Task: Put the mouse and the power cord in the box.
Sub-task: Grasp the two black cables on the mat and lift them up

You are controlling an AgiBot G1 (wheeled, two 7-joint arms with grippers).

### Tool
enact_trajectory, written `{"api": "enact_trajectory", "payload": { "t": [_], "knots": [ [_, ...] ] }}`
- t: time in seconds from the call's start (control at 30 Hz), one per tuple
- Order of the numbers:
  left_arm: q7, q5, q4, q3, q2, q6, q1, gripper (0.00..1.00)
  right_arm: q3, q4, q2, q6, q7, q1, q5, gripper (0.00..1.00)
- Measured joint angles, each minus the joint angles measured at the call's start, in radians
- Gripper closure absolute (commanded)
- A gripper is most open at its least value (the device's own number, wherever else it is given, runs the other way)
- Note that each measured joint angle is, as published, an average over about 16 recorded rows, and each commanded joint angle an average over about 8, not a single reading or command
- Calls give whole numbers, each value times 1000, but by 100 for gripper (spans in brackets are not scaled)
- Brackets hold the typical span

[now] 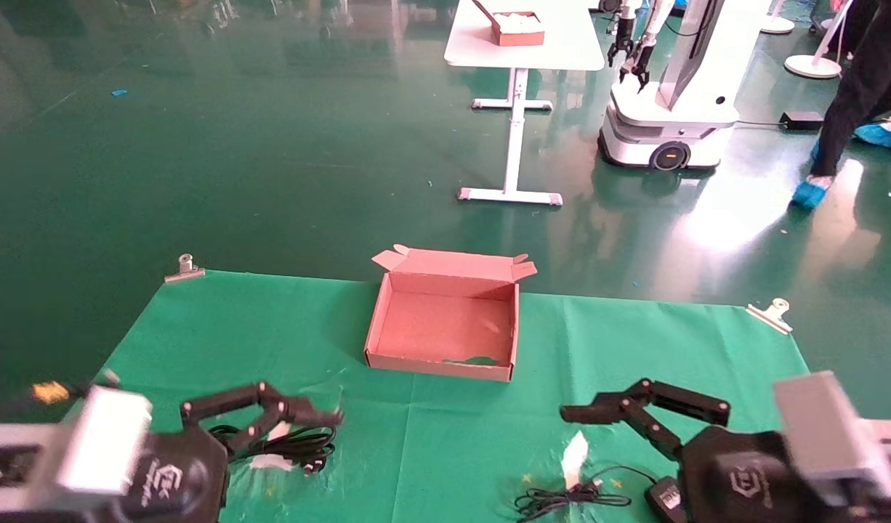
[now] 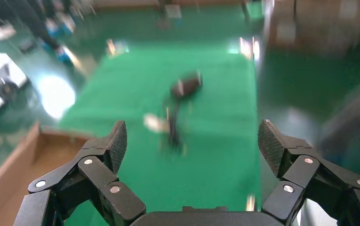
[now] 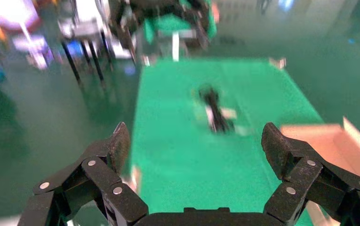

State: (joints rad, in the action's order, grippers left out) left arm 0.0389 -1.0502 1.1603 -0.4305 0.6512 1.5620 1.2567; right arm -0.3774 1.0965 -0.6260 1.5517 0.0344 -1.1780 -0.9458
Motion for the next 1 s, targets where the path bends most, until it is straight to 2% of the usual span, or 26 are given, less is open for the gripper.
{"api": "enact_trajectory", "payload": {
  "t": [0.23,0.5,0.67,0.83,0.9,0.93,0.97,1.0],
  "knots": [
    [-171,-261,-249,-137,99,-26,151,0,-113,-236,-88,-25,-215,-133,-252,0],
    [-358,-482,-603,-240,249,-177,268,0,-235,-542,-252,-114,-490,-274,-519,0],
    [-447,-560,-769,-271,321,-285,306,0,-282,-711,-343,-170,-632,-333,-610,0],
    [-516,-603,-880,-289,369,-357,331,0,-306,-844,-401,-211,-738,-373,-654,1],
    [-541,-614,-913,-295,382,-371,340,0,-310,-885,-416,-220,-772,-384,-662,15],
    [-553,-618,-928,-297,388,-375,344,0,-312,-904,-422,-224,-787,-390,-665,25],
    [-563,-622,-941,-300,392,-379,348,4,-313,-920,-427,-227,-800,-394,-667,38],
    [-573,-625,-953,-302,396,-382,351,12,-314,-934,-430,-230,-811,-398,-669,50]
  ]
}}
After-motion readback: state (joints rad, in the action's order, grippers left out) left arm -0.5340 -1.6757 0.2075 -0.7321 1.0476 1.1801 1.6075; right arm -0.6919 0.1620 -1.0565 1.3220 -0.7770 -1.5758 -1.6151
